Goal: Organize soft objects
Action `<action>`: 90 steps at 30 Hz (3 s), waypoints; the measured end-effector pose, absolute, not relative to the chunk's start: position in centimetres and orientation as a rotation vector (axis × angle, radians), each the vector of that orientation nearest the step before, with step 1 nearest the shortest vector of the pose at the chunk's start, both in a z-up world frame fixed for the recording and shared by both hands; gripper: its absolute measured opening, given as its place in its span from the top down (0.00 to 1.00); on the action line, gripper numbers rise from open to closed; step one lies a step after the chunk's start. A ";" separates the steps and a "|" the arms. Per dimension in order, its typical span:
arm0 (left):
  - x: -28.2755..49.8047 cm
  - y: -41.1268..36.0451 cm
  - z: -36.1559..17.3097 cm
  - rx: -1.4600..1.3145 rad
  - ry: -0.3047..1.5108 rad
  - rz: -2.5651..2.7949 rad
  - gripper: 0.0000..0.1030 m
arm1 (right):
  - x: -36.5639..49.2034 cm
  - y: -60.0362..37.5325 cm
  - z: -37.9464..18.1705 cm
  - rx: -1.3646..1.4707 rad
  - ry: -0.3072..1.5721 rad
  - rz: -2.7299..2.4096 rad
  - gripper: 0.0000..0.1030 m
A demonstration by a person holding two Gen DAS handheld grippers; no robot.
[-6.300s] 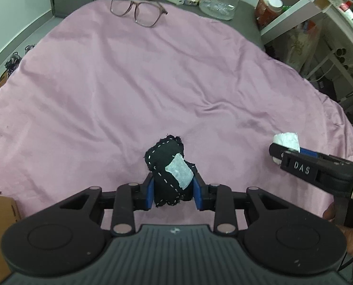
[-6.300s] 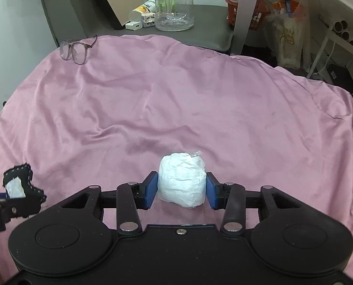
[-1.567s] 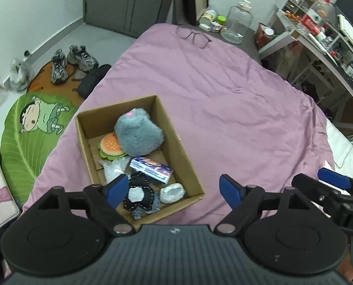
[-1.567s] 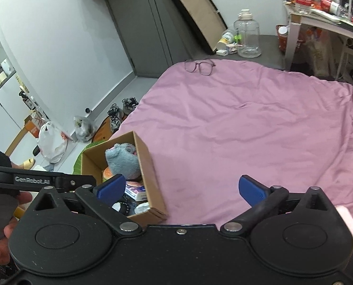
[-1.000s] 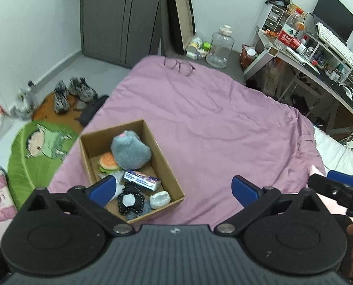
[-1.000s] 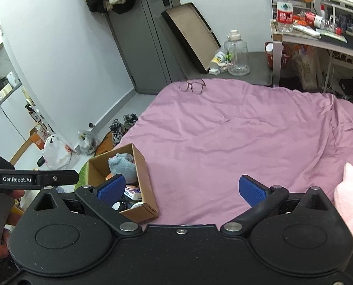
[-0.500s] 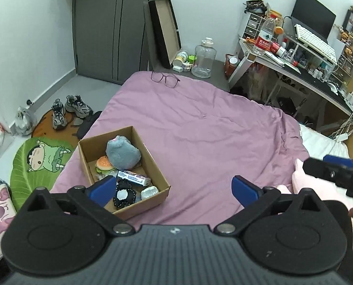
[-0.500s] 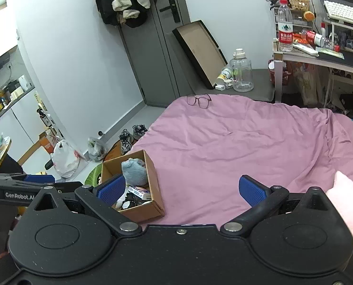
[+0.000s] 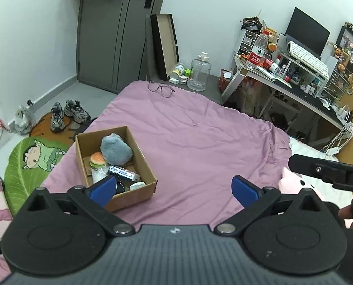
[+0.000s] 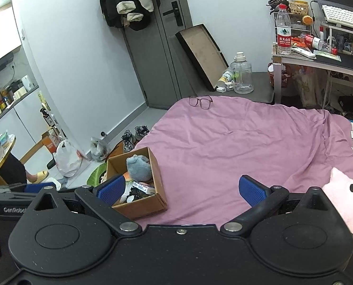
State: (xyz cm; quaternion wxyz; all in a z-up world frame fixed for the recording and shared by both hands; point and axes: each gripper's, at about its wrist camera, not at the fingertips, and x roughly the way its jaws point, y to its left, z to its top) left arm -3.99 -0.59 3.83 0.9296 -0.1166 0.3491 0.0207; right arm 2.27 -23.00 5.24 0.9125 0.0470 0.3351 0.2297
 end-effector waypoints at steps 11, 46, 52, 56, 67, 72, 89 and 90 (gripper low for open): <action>-4.7 -2.5 3.9 -0.162 0.687 0.114 0.01 | 1.1 -23.3 4.2 0.071 0.690 0.460 0.00; -3.5 -4.0 3.2 -0.130 0.716 0.131 0.01 | 1.2 -24.0 3.3 0.022 0.703 0.420 0.00; -3.5 -4.1 3.2 -0.129 0.715 0.132 0.01 | 1.0 -23.7 3.5 0.005 0.695 0.405 0.00; -3.5 -4.0 3.2 -0.129 0.716 0.132 0.01 | 1.1 -23.7 3.5 0.003 0.697 0.402 0.00; -3.5 -4.0 3.2 -0.130 0.717 0.132 0.01 | 1.2 -23.7 3.6 0.000 0.700 0.400 0.00; -3.5 -3.9 3.2 -0.130 0.716 0.133 0.01 | 1.2 -23.7 3.6 -0.002 0.699 0.399 0.00; -4.0 -4.4 2.8 -0.139 0.721 0.142 0.01 | 1.2 -23.7 3.5 0.002 0.699 0.402 0.00; -4.0 -4.4 2.9 -0.137 0.721 0.145 0.01 | 1.2 -23.8 3.5 0.004 0.700 0.402 0.00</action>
